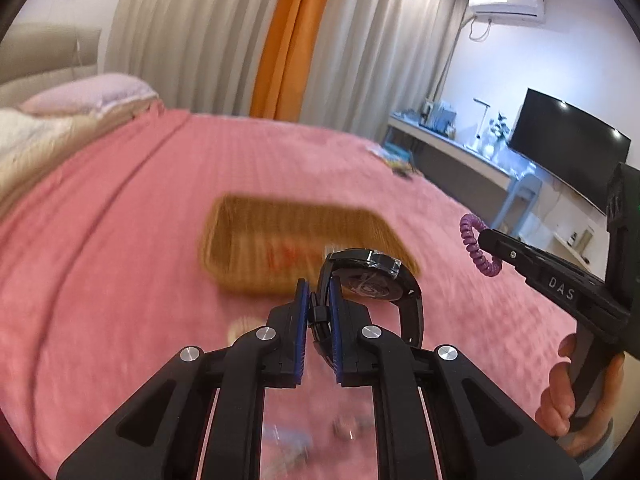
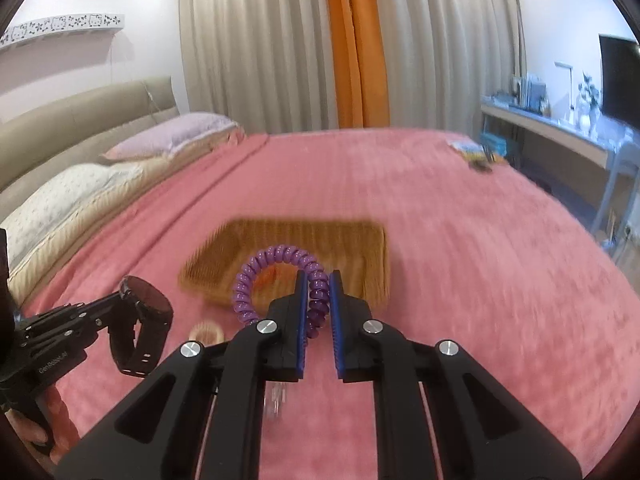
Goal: Organize jewelry
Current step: 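Carry the watch and hair tie into the basket and open both tools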
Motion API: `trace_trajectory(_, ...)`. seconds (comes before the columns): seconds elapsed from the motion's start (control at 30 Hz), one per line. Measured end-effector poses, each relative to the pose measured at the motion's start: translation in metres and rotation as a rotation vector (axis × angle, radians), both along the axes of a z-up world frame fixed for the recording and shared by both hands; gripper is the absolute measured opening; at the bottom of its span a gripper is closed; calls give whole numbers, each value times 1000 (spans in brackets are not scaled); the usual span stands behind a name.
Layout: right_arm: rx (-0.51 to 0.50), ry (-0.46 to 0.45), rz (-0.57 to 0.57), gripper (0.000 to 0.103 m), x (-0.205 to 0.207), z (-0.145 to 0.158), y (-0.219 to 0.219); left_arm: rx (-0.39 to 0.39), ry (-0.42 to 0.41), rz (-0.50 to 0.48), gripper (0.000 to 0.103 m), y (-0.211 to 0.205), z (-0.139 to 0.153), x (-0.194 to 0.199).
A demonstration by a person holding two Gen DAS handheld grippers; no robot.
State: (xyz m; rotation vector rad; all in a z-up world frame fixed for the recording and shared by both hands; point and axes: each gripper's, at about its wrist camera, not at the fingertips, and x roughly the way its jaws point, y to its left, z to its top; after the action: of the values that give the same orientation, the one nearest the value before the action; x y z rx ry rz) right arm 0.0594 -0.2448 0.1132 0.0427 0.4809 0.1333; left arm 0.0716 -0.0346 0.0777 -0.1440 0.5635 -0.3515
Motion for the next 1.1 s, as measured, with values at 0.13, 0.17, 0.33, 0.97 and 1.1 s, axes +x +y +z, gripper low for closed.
trace_trajectory(0.13, 11, 24, 5, 9, 52, 6, 9, 14, -3, 24, 8, -8, 6, 53)
trace_trajectory(0.17, 8, 40, 1, 9, 70, 3, 12, 18, 2, 31, 8, -9, 5, 64)
trace_trajectory(0.33, 18, 133, 6, 9, 128, -22, 21, 38, 63, 41, 8, -14, -16, 125)
trace_trajectory(0.97, -42, 406, -11, 12, 192, -106, 23, 35, 265, 6, 16, -18, -88, 178)
trace_trajectory(1.1, -17, 393, -4, 23, 177, -93, 16, 30, 211, -13, 24, -9, -64, 153)
